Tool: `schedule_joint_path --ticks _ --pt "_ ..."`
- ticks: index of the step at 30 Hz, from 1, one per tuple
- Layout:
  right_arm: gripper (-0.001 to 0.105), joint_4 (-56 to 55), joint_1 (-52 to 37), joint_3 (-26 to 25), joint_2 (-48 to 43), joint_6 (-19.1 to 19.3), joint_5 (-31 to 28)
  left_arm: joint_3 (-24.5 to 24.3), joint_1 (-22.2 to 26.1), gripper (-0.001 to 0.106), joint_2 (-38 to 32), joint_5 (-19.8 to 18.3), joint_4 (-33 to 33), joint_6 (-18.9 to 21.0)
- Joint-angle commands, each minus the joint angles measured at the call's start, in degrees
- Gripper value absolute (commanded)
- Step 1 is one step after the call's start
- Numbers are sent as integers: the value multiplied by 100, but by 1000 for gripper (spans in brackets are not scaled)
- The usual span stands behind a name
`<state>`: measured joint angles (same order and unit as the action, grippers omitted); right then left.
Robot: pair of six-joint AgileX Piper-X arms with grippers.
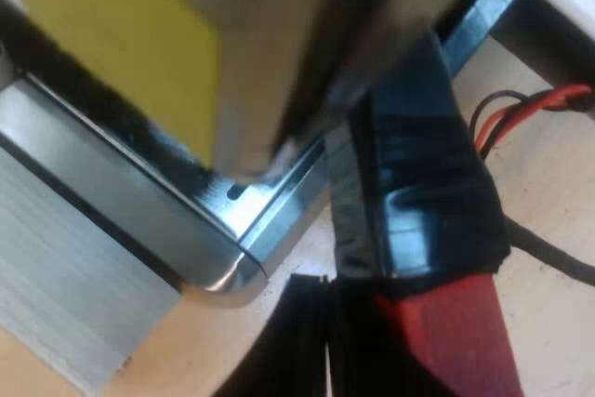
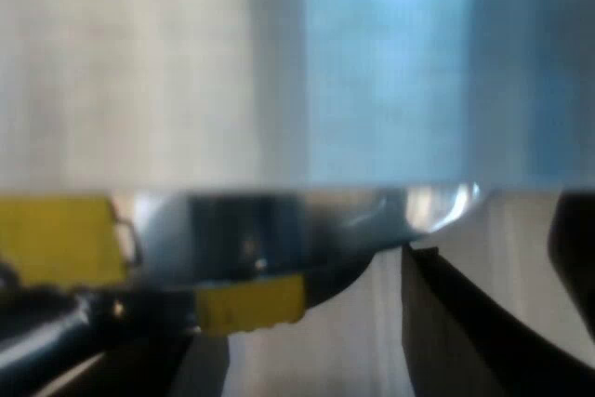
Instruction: Put the handle in the coffee machine
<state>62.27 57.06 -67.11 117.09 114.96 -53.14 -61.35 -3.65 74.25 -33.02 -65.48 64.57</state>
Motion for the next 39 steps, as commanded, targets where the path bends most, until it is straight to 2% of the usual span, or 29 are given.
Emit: schedule_joint_path --ticks 1,4,7,10,12,14,18,28,33,39 --pt "48 273 8 -177 -204 85 100 73 -122 0 -183 -508 -157 115" --pt "48 -13 28 -152 -272 85 60 184 -122 0 -269 -508 -157 114" --pt "48 -874 77 -148 -504 -10 97 410 -122 0 -324 -508 -64 300" --pt "48 -1529 83 -148 -701 -279 299 535 -133 0 -379 -498 -42 423" --pt "48 -2118 83 -148 -844 -714 397 560 -133 0 -452 -500 2 464" --pt "48 -2561 83 -148 -927 -974 463 557 -133 0 -529 -500 58 479" --pt "48 -3294 113 -148 -1117 -1197 536 571 -158 0 -655 -511 85 555" --pt "48 -4844 113 -140 -1595 -1408 600 615 -320 0 -686 -555 58 602" --pt "48 -5734 113 -134 -1786 -1470 1161 615 -320 0 -686 -543 39 698" --pt "48 -6429 113 -95 -1925 -1470 1231 615 -320 0 -686 -543 57 753"
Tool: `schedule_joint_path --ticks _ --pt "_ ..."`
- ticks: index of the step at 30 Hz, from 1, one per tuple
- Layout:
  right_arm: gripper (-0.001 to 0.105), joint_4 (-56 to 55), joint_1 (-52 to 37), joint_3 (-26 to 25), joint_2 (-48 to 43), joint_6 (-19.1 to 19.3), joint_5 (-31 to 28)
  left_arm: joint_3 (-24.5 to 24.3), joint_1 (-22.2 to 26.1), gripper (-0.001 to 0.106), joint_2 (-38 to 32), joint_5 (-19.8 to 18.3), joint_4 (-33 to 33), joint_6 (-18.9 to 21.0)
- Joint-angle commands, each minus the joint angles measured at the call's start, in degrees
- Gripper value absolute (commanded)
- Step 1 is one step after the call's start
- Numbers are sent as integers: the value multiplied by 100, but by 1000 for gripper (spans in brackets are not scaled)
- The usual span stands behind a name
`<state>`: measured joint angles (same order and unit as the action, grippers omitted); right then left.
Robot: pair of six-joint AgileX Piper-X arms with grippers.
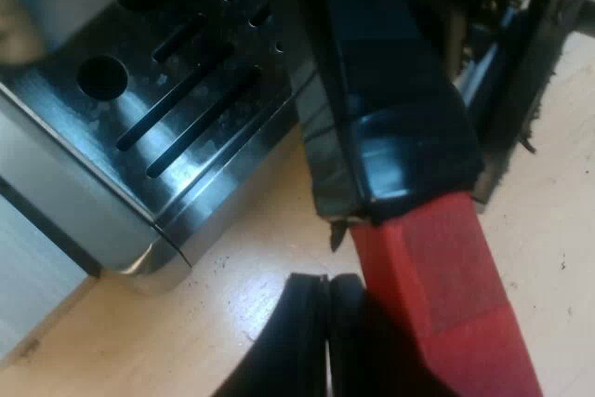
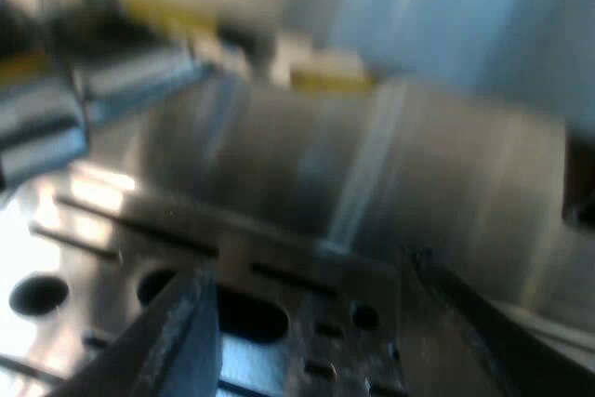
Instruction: Put the handle in the coffee machine
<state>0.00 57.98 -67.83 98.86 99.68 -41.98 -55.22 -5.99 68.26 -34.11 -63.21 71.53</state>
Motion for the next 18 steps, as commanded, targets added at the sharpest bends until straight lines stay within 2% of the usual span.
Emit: schedule_joint_path --ticks 1,6,12,15,18 --pt "48 -231 22 3 -127 58 113 2 -86 0 -87 -434 -170 57" --pt "48 -237 58 473 -513 -105 241 2 -86 0 -213 -434 -179 57" --pt "48 -237 166 1108 -1142 -89 268 2 -86 0 -484 -476 -163 57" --pt "48 -237 169 1441 -1621 -122 838 2 -86 0 -542 -796 -173 174" --pt "48 -237 169 1683 -2101 -141 1006 2 -99 0 -540 -827 -174 300"
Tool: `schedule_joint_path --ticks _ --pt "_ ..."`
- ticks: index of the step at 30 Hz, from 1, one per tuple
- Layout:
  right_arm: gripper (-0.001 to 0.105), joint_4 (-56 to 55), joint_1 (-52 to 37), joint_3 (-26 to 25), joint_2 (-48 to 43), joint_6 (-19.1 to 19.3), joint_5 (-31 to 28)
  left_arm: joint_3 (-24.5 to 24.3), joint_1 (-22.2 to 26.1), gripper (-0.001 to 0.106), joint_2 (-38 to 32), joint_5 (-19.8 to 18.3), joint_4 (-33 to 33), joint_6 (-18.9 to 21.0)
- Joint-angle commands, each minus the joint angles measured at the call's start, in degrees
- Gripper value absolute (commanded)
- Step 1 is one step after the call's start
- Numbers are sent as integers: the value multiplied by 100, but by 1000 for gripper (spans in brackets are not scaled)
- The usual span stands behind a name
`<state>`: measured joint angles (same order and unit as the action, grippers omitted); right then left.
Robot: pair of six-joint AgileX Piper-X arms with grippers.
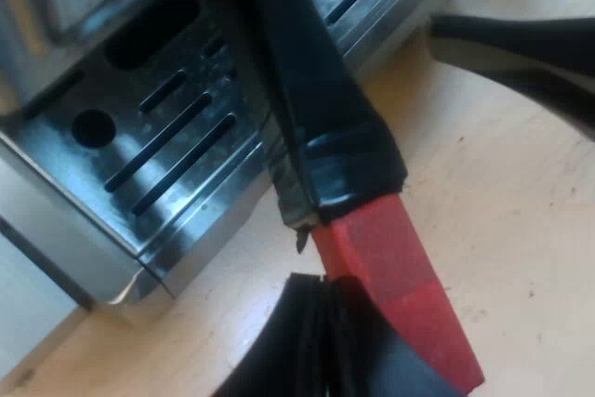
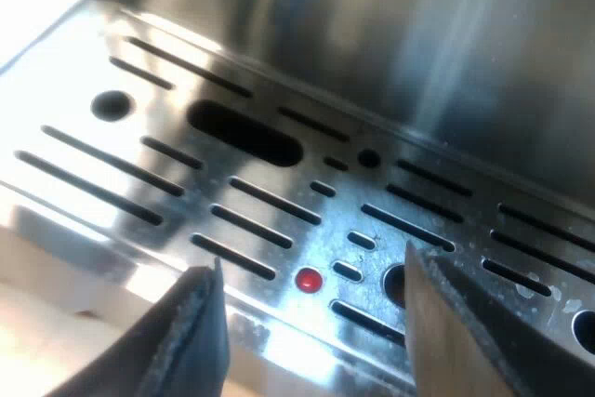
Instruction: Put the handle in the coffee machine
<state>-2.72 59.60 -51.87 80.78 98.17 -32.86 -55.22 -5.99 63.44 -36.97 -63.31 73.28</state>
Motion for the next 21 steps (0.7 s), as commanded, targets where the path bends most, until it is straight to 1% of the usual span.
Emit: schedule_joint_path --ticks 1,4,6,9,11,12,13,15,19,21 --pt "48 35 7 130 -358 10 103 2 -99 0 -59 -542 -144 124" --pt "48 -11 7 251 -778 10 140 2 -99 0 -59 -542 -14 124" --pt "48 -224 7 271 -1233 10 772 65 -99 0 -59 -542 187 148" --pt "48 -443 7 271 -1614 -79 1224 198 -119 0 -59 -542 203 176" --pt "48 -555 7 271 -1752 -130 1260 347 -118 0 -59 -542 200 175" --pt "48 -610 7 271 -1858 -185 1260 487 -118 0 -59 -493 294 175" --pt "48 -708 7 271 -2056 -286 1259 527 -118 0 -59 -475 329 175" --pt "48 -780 7 271 -2334 -305 1259 711 -118 0 -59 -491 484 187" --pt "48 -957 7 271 -2594 -305 1259 833 -118 0 -59 -498 494 188" --pt "48 -1139 7 271 -2717 -422 1259 833 -118 0 -59 -498 498 188"
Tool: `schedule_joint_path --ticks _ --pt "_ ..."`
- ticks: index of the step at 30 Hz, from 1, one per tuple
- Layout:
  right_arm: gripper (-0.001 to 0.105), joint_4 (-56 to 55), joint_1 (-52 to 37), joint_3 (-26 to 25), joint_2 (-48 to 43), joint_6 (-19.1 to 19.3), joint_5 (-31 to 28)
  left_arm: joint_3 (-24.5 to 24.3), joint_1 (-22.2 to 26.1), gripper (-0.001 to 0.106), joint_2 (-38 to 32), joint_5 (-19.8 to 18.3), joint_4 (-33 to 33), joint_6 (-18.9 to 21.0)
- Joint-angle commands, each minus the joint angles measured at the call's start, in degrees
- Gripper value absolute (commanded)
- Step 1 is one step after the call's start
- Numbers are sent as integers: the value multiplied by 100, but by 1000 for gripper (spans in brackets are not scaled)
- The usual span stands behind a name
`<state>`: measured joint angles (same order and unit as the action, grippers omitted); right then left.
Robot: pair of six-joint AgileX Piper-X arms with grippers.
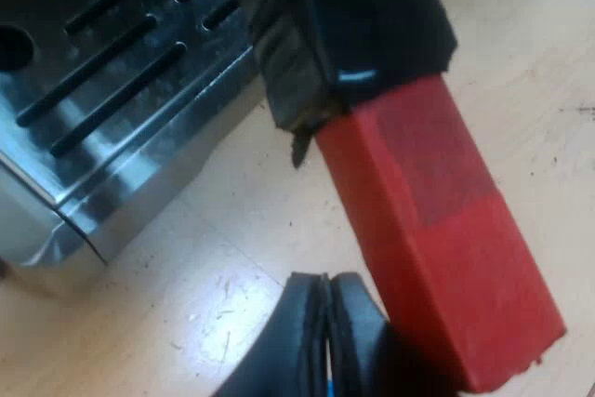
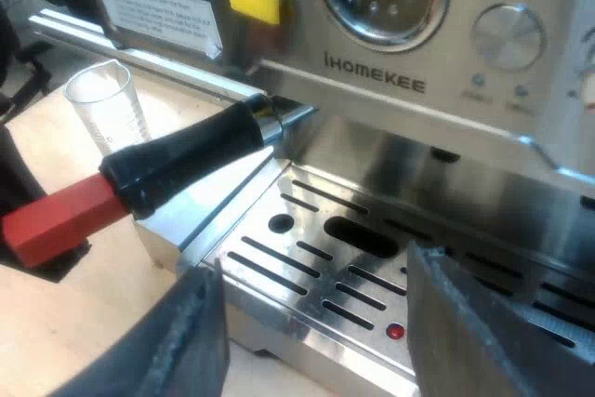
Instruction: Put the handle in the coffee machine
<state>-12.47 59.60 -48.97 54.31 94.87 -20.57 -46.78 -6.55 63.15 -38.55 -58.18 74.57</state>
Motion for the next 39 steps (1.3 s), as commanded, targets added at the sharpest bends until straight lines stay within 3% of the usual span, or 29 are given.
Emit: schedule_joint_path --ticks 1,5,9,13,16,18,23,32,39 --pt "48 -210 7 -20 -93 -125 48 -11 -61 0 -29 -340 -12 59" --pt "48 -428 7 -20 -116 -175 394 -11 -79 0 -29 -340 -12 59" --pt "48 -539 7 -20 -116 -505 428 -11 -634 0 -29 -291 -30 -252" --pt "49 -702 7 -20 -116 -513 708 -11 -1173 0 -29 -69 156 -312" --pt "54 -794 7 -20 -116 -591 825 -11 -1586 0 -29 33 290 -312" --pt "64 -897 7 -20 -116 -640 824 -11 -1819 0 -29 32 370 -460" --pt "79 -995 7 -20 -116 -639 824 -11 -1995 0 -29 50 797 -762" --pt "79 -995 7 -20 -116 -639 824 -11 -1994 0 -29 62 1825 -763" --pt "79 -995 7 -20 -116 -639 824 -11 -1994 0 -29 -131 2471 -763"
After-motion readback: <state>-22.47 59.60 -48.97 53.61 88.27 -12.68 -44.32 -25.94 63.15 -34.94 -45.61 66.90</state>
